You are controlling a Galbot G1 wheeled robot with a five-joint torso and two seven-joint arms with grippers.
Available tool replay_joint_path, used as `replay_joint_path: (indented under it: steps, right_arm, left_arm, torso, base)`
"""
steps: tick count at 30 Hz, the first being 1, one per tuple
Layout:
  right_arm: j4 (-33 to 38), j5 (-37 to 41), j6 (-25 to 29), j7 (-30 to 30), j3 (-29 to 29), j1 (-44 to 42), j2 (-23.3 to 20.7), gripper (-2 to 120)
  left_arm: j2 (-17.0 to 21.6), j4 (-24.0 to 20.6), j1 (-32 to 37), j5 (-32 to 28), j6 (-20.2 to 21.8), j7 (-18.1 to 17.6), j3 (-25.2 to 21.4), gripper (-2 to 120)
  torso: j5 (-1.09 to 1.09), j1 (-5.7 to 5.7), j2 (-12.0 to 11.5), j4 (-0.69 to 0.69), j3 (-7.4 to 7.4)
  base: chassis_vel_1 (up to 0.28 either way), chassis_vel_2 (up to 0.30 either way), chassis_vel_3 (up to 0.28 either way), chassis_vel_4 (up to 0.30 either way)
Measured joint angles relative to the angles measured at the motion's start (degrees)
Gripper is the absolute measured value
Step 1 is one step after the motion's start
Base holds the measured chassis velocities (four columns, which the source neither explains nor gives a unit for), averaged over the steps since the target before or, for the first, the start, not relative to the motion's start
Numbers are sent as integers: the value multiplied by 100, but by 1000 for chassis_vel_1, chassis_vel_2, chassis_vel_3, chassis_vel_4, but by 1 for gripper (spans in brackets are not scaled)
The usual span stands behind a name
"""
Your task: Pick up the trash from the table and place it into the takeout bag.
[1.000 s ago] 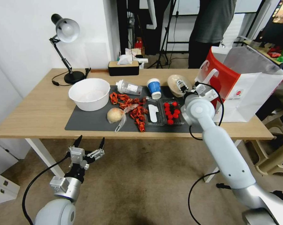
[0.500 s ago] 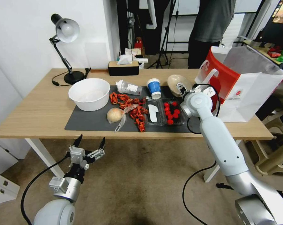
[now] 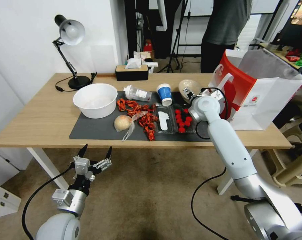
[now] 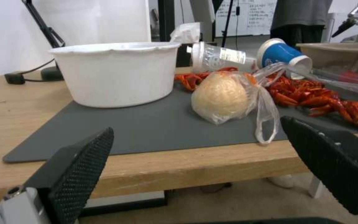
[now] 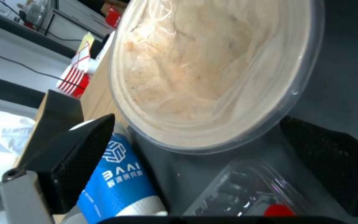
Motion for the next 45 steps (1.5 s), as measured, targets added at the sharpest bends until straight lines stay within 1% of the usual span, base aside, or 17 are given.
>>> replay_joint_path:
  steps: [10, 13, 14, 16, 18, 20, 22, 23, 25, 27, 29, 31, 32, 34, 36, 40, 45]
  right_arm:
    - [-372, -13, -74, -116, -8, 187, 88, 98]
    - [-451, -13, -81, -130, -5, 228, 109, 92]
    - [-532, -14, -86, -150, 1, 250, 128, 86]
    - [-564, -15, -88, -161, 5, 253, 140, 83]
    - [-574, -26, -88, -170, 22, 244, 154, 73]
    - [-570, -30, -88, -170, 23, 237, 156, 72]
    - [-540, -101, -88, -154, 23, 198, 166, 59]
    - [-540, -101, -88, -154, 23, 198, 166, 59]
    - [-524, -127, -88, -140, 31, 183, 160, 49]
    - [-519, -129, -87, -138, 38, 181, 157, 47]
    - [-492, -131, -84, -126, 70, 175, 161, 36]
    - [-480, -132, -83, -121, 82, 170, 166, 34]
    - [-455, -134, -79, -113, 88, 157, 174, 24]
    - [-449, -135, -78, -113, 90, 153, 176, 21]
    - [-432, -143, -67, -113, 93, 147, 160, 10]
    - [-394, -283, -37, -111, 94, 144, 106, 2]
    - [-258, -444, 21, -149, 60, 131, 22, 2]
  left_arm:
    - [24, 27, -24, -45, -7, -6, 3, 100]
    - [29, 37, -26, -70, -13, -8, 2, 100]
    - [33, 46, -28, -94, -21, -10, 1, 100]
    - [39, 48, -30, -107, -22, -11, 0, 100]
    - [51, 48, -33, -123, -23, -15, -9, 100]
    - [53, 48, -34, -125, -24, -15, -11, 100]
    - [62, 52, -40, -125, -24, -17, -10, 100]
    - [62, 52, -40, -125, -24, -17, -10, 100]
    - [59, 50, -44, -125, -24, -18, -1, 100]
    - [57, 49, -44, -125, -24, -18, 1, 100]
    - [57, 40, -46, -128, -24, -22, 1, 100]
    - [57, 39, -46, -129, -24, -23, -1, 100]
    - [62, 39, -46, -142, -24, -28, -3, 100]
    - [67, 39, -46, -161, -24, -30, -3, 100]
    - [87, 40, -48, -232, -25, -37, -5, 100]
    - [103, 40, -47, -254, -26, -51, -9, 100]
    - [117, 40, -44, -259, -29, -59, -9, 100]
  torso:
    - [0, 0, 0, 0, 0]
    - [0, 0, 0, 0, 0]
    - [0, 0, 0, 0, 0]
    - [0, 0, 0, 0, 0]
    - [0, 0, 0, 1, 0]
    - [-1, 0, 0, 0, 0]
    - [0, 0, 0, 0, 0]
    - [0, 0, 0, 0, 0]
    - [1, 0, 0, 0, 0]
    - [0, 0, 0, 0, 0]
    - [0, 0, 0, 0, 0]
    - [0, 0, 0, 0, 0]
    - [0, 0, 0, 0, 0]
    - [0, 0, 0, 1, 0]
    - [0, 0, 0, 1, 0]
    - [1, 0, 1, 0, 0]
    - [0, 0, 1, 0, 0]
  base:
    - [0, 0, 0, 0]
    - [0, 0, 0, 0]
    - [0, 0, 0, 0]
    - [0, 0, 0, 0]
    - [0, 0, 0, 0]
    - [0, 0, 0, 0]
    - [0, 0, 0, 0]
    - [0, 0, 0, 0]
    - [0, 0, 0, 0]
    - [0, 0, 0, 0]
    - [0, 0, 0, 0]
    - [0, 0, 0, 0]
    - [0, 0, 0, 0]
    - [0, 0, 0, 0]
    - [0, 0, 0, 0]
    - [0, 0, 0, 0]
    - [0, 0, 0, 0]
